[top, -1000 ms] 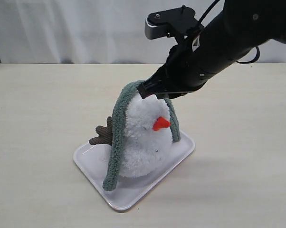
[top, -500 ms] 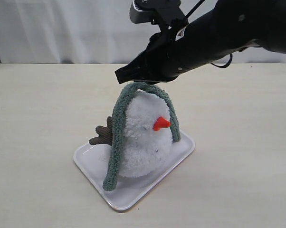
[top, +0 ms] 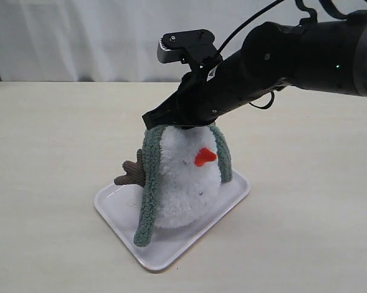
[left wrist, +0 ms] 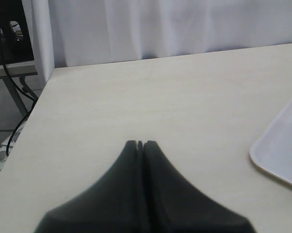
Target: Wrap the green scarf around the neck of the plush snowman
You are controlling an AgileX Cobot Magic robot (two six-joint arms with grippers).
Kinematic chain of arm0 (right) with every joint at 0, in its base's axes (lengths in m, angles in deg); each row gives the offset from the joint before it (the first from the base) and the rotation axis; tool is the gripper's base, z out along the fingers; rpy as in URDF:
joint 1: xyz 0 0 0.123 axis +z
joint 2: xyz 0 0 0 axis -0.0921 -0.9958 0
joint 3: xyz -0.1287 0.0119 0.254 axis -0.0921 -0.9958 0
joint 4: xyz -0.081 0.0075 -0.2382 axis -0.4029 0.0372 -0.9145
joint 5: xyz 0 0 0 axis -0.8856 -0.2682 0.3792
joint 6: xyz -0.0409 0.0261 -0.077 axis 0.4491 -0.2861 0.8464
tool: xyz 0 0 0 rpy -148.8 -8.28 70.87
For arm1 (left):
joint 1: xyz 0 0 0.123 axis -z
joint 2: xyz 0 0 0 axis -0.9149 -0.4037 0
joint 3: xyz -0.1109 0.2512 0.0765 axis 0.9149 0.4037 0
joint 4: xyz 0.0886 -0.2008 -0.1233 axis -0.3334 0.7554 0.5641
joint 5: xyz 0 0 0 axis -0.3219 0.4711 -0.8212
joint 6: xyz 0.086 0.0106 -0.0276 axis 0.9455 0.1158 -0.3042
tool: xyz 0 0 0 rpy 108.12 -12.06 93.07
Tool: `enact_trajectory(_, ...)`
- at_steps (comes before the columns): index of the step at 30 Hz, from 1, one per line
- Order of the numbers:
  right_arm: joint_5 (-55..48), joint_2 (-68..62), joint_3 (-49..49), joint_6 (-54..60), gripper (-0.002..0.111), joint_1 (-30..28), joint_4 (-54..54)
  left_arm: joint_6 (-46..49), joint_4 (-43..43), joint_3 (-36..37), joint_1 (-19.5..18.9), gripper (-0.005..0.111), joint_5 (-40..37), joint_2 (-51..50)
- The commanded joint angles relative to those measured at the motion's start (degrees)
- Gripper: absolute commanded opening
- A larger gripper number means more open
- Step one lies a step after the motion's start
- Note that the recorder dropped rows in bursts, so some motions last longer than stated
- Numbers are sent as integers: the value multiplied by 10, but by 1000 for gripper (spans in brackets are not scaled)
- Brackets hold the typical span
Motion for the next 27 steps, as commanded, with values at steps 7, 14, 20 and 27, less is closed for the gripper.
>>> enact_trajectory(7, -13, -19, 0, 0, 4, 0, -1, -1, 0, 2, -1, 0, 9, 1)
enact_trajectory(14, -13, 22, 0, 10, 4, 0, -1, -1, 0, 2, -1, 0, 9, 1)
enact_trajectory(20, -49, 61, 0, 20, 4, 0, -1, -1, 0, 2, -1, 0, 9, 1)
enact_trajectory(27, -67, 82, 0, 56, 4, 47, -1, -1, 0, 2, -1, 0, 9, 1)
